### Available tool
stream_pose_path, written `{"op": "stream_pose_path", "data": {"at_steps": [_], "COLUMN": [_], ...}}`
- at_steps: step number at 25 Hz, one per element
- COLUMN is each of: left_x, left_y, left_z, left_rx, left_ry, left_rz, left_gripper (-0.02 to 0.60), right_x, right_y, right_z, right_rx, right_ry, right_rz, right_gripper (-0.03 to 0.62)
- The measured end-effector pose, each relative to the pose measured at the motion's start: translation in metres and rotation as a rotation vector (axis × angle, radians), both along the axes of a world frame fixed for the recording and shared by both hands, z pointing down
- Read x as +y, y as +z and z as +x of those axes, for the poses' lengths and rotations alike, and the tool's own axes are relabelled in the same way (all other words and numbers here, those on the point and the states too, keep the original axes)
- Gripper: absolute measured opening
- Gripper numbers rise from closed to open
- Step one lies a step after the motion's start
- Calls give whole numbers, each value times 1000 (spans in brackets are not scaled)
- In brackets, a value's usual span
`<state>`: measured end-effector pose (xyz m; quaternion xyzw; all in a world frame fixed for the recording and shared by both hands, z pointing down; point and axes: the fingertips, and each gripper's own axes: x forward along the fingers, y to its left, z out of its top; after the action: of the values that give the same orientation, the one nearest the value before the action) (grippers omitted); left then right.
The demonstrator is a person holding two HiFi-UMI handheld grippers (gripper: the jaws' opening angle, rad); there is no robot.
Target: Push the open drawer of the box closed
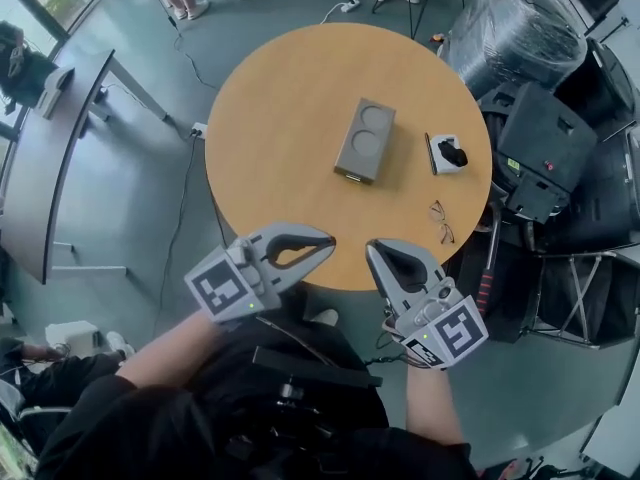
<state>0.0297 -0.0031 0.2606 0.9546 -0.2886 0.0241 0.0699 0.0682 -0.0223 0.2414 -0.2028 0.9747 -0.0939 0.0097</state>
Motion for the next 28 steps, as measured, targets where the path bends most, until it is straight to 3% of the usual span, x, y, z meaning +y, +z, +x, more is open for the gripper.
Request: {"op": "stream_pose_path", "data": {"at_steps": [14,28], "left_x": [1,-19], "left_y": [-70,-72], "left_z": [-3,-5], "left_rx": [-21,-34], "left_ry": [23,20], "left_rz": [75,96], "left_gripper": [28,28], "right_x": [8,-7], "right_y": [-64,-57], "right_z": [-4,-11], "right_rx": [11,14], "right_ry": [11,-16], "right_rz": [72,76], "right_gripper": [5,5]}}
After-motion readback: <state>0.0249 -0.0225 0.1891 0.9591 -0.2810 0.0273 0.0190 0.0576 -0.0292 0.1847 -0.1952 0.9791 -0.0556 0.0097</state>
